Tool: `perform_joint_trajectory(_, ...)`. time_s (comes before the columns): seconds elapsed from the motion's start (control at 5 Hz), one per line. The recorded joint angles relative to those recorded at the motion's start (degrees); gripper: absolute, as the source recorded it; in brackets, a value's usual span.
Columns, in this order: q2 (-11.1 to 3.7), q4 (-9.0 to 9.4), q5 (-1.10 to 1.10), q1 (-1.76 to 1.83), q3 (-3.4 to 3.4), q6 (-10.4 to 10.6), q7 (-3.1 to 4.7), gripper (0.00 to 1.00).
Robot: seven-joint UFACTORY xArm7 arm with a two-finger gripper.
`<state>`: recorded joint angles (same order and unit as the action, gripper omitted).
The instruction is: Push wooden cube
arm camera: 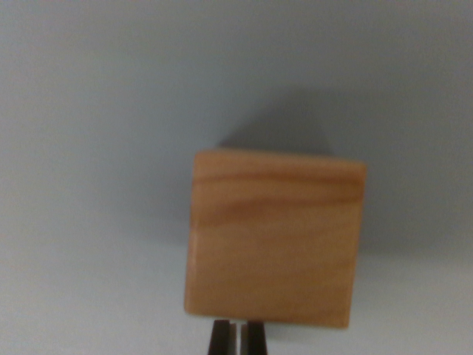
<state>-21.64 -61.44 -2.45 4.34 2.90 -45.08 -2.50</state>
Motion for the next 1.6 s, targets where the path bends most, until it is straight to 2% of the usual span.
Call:
perform_joint_trajectory(0.2,0.00,0.00,0.00,0.00,0.00,0.00,0.00,1.00)
perform_joint_trajectory(0.4,-1.48,-2.40,0.08,-0.03,-0.07,-0.92,0.04,1.00)
perform_joint_trajectory(0.6,-1.48,-2.40,0.08,-0.03,-0.07,-0.92,0.04,1.00)
perform_joint_trajectory(0.8,-2.98,-4.83,0.17,-0.06,-0.14,-1.86,0.07,1.00)
perform_joint_trajectory(1.0,-2.98,-4.83,0.17,-0.06,-0.14,-1.86,0.07,1.00)
perform_joint_trajectory(1.2,-4.62,-7.50,0.26,-0.09,-0.21,-2.89,0.12,1.00)
perform_joint_trajectory(1.4,-4.62,-7.50,0.26,-0.09,-0.21,-2.89,0.12,1.00)
perform_joint_trajectory(1.6,-6.29,-10.21,0.35,-0.12,-0.29,-3.94,0.16,1.00)
